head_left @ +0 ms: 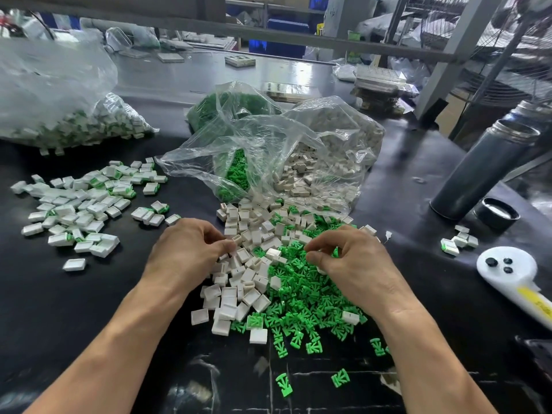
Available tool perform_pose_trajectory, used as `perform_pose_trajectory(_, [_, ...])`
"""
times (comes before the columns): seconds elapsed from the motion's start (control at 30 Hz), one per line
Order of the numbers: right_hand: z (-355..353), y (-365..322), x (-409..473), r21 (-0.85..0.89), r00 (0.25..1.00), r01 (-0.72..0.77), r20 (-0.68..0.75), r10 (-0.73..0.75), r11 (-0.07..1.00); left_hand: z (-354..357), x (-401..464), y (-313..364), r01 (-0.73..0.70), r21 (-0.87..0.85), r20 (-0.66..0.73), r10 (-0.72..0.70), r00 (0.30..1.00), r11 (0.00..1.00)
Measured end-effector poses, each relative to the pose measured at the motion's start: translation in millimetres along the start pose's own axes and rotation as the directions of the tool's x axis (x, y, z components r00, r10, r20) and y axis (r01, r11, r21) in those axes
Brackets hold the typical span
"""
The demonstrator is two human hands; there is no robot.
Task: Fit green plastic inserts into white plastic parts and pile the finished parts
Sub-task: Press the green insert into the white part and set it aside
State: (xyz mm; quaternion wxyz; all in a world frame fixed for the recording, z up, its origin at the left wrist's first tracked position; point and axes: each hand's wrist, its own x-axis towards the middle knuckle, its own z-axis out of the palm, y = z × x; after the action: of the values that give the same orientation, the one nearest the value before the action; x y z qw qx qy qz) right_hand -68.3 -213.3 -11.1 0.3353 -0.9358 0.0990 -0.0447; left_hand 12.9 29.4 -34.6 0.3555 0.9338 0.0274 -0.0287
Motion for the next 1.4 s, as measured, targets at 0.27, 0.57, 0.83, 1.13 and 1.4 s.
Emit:
perform_pose_trajectory(0.27, [16, -8, -2, -0.157, 0.999, 0.042, 0.005, -0.041, 0.987, -1, -7, 4, -0.062, -0.002, -0.038, 0.062, 0.997, 0.998])
perform_pose_trajectory(0.57, [25, -18, -4, -0.207, 0.996, 0.088, -0.011, -0.092, 0.974, 2, -12, 9, -0.182, -0.126, -0.077, 0.173, 0.982, 0.975])
perform_pose_trajectory(0.83, [28, -14, -6, 0.362, 0.984, 0.114, -0.168, -0.056, 0.925, -4, -23, 23, -0.167, -0.693, 0.029, 0.259, 0.965, 0.701])
perform_pose_trajectory(1.13, [29, -25, -3, 0.889, 0.99, 0.129, -0.138, -0.013, 0.44, 11, -32, 35, 0.045, -0.938, 0.163, 0.324, 0.932, 0.343])
perform_pose_trajectory(1.4, [29, -27, -7, 0.888, 0.988, 0.151, -0.149, -0.037, 0.434, 18, -40, 38, -0.055, -0.911, 0.117, 0.384, 0.916, 0.408])
